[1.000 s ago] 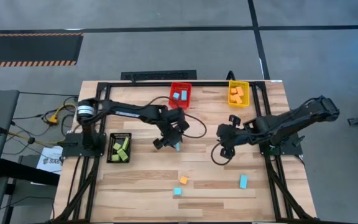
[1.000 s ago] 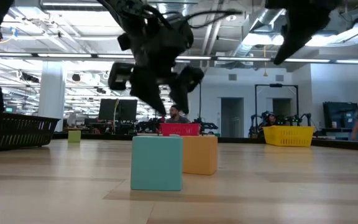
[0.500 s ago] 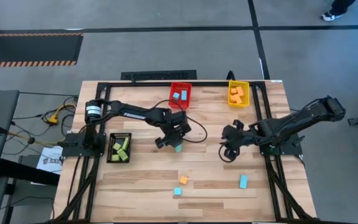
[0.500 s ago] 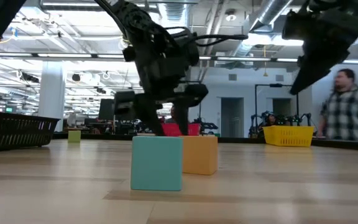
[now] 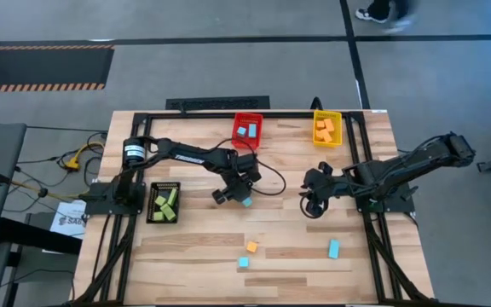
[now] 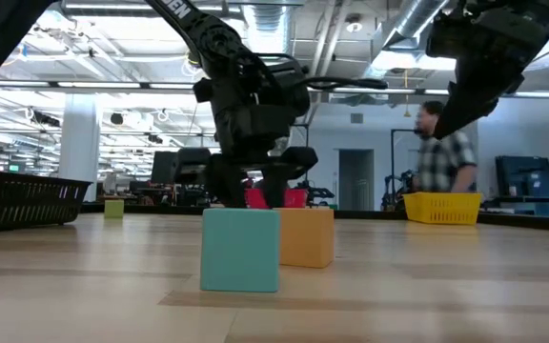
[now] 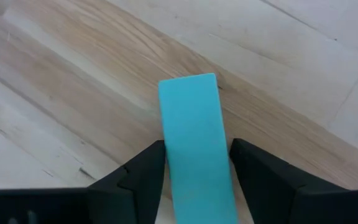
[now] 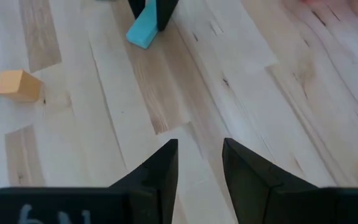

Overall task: Sort & place blocks by color
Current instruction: Put the blue block into the red bin

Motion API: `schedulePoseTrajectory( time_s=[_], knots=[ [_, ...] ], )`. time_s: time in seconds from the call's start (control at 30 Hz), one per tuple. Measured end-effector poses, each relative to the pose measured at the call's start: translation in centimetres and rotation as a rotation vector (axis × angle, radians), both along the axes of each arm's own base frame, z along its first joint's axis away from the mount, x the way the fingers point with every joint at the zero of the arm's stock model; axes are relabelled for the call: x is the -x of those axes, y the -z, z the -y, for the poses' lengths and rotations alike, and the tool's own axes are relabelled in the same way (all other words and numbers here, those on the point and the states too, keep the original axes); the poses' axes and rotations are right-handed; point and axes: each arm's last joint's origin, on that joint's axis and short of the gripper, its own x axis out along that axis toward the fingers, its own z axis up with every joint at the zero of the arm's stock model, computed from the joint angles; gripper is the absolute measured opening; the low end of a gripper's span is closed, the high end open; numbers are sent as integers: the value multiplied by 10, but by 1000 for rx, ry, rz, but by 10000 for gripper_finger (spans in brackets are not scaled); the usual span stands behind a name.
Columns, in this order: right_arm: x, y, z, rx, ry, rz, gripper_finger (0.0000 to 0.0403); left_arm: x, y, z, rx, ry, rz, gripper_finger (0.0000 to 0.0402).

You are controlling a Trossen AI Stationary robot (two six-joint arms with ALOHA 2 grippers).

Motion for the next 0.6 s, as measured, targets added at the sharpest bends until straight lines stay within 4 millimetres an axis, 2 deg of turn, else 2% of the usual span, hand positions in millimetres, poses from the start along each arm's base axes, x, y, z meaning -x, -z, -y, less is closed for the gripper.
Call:
schedulePoseTrajectory(
  time_s=[0.23, 0.4, 0.6],
  knots=[
    [-1, 0, 0, -14, 16, 10, 143, -5, -8, -1, 8, -46, -16, 99],
    [0, 0, -4, -16, -1, 9, 141, -9, -19, -8, 28, -152, -61, 98],
    [1, -1, -7, 1, -4, 19, 139, -1, -50, -34, 117, -245, 0, 98]
  ],
)
